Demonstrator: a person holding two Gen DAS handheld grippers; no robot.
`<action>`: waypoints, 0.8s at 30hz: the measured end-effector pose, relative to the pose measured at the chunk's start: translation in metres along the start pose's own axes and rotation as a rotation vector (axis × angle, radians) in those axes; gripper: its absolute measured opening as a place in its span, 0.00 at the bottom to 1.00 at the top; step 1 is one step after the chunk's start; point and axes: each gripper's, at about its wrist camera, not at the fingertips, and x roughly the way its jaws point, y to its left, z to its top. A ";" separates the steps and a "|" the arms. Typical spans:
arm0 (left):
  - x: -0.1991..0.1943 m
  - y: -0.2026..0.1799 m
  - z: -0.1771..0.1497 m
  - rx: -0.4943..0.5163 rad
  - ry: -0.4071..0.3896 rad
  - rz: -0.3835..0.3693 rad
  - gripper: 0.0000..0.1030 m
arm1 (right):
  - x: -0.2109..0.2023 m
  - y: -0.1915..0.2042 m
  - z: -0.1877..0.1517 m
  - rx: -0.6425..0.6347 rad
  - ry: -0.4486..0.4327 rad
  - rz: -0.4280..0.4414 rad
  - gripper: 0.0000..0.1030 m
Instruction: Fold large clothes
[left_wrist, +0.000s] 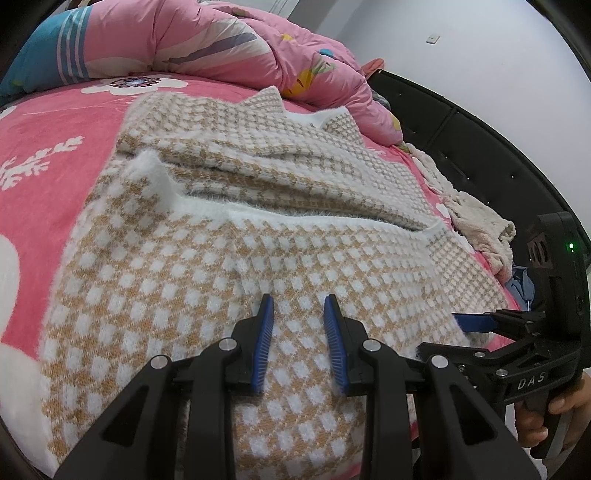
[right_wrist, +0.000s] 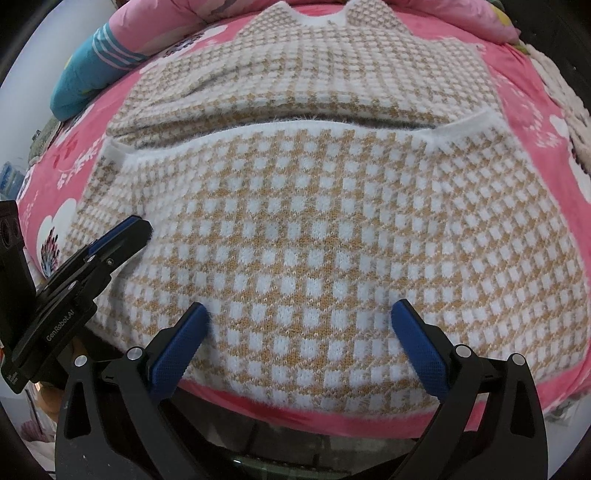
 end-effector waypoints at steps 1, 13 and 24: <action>0.000 0.000 0.000 -0.001 -0.001 0.001 0.27 | 0.000 0.000 0.000 0.000 0.000 -0.001 0.92; 0.000 0.000 0.000 -0.003 0.000 -0.004 0.27 | 0.003 0.001 0.002 -0.003 0.001 -0.003 0.92; 0.000 0.002 0.000 -0.002 -0.001 -0.006 0.27 | 0.002 0.003 -0.001 -0.002 -0.002 -0.006 0.92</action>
